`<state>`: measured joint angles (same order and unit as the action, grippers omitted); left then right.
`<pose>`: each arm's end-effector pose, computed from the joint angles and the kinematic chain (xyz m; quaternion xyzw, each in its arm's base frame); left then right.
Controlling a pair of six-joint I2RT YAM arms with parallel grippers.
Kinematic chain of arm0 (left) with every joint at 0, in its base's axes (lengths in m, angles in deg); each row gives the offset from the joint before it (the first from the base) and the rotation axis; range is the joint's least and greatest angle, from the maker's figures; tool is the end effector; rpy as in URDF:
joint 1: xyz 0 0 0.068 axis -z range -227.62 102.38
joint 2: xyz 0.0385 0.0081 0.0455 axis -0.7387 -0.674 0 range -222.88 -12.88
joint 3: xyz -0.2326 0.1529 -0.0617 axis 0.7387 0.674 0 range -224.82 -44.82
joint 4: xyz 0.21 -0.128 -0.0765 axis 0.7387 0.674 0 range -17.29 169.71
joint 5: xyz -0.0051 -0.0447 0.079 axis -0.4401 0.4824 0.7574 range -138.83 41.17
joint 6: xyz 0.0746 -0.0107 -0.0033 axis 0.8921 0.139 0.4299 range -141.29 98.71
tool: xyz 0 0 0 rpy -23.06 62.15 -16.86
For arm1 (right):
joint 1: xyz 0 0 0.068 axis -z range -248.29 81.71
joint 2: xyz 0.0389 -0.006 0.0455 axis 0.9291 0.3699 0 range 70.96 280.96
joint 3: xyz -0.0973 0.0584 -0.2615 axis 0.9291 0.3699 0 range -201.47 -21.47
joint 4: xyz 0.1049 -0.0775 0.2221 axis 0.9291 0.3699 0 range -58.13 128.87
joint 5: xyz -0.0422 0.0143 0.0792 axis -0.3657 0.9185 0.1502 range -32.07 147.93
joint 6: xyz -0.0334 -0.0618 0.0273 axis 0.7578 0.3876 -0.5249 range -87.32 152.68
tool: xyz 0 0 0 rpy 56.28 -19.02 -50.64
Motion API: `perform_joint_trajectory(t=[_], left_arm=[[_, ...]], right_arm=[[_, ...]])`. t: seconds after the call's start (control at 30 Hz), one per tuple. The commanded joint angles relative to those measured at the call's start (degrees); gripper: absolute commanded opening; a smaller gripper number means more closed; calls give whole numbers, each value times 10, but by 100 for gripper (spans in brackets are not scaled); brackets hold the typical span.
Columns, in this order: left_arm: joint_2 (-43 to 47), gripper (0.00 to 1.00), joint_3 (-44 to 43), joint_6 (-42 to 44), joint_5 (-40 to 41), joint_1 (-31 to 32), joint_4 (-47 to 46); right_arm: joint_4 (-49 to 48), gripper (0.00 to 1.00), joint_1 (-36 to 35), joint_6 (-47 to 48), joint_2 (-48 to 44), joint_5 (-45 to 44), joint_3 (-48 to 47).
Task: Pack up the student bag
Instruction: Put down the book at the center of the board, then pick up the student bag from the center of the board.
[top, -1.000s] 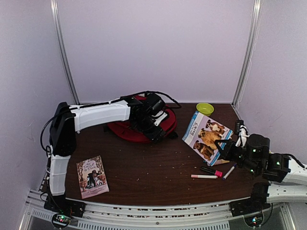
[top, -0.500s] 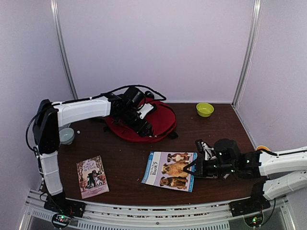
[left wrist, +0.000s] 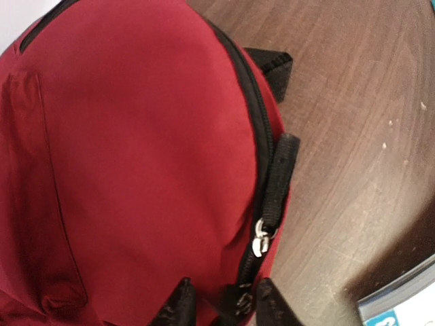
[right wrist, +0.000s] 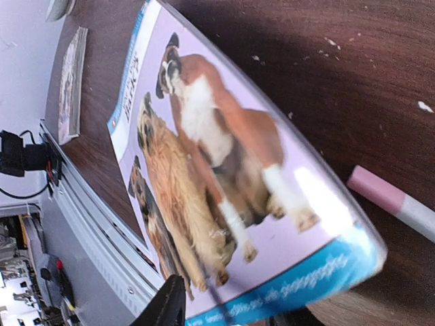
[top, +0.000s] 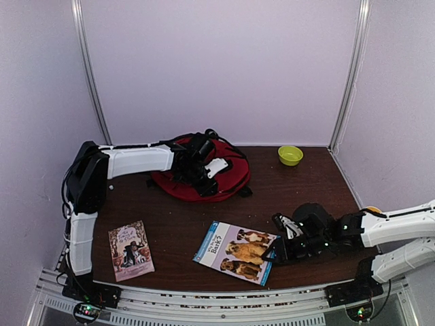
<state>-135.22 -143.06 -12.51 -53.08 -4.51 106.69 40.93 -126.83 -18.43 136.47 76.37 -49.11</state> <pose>0.3509 -0.3348 0.1870 0.4295 0.8595 -0.1152 0.2519 0.0997 0.2015 0.1667 -0.1182 0.9125 0.3820 0.0869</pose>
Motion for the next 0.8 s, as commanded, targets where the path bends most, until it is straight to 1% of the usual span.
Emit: perform_joint_trajectory(t=[0.0,0.07,0.23,0.3,0.37,0.47,0.53,0.67,0.77], left_arm=[[18,14,27,25,-31,-4,-53],[35,0,52,19,-58,-4,-77],[93,0,130,-9,-88,-2,-123],[130,0,181,-22,-92,0,-145],[174,0,238,-41,-101,2,-181],[236,0,316,-77,-113,11,-233],[265,0,366,-104,-118,17,-278],[291,0,430,-158,-132,24,-362],[300,0,462,-189,-143,26,-420]], right_arm=[[80,44,-4,10,-52,-9,10],[116,48,-4,13,-76,-26,3],[195,58,-4,37,-115,-51,-22],[236,61,-5,50,-127,-73,-37],[257,61,-5,68,-142,-86,-50],[241,61,-7,102,-157,-89,-66],[225,61,-9,123,-153,-106,-79],[194,61,-14,178,-113,-167,-111],[133,60,-21,229,-82,-179,-124]])
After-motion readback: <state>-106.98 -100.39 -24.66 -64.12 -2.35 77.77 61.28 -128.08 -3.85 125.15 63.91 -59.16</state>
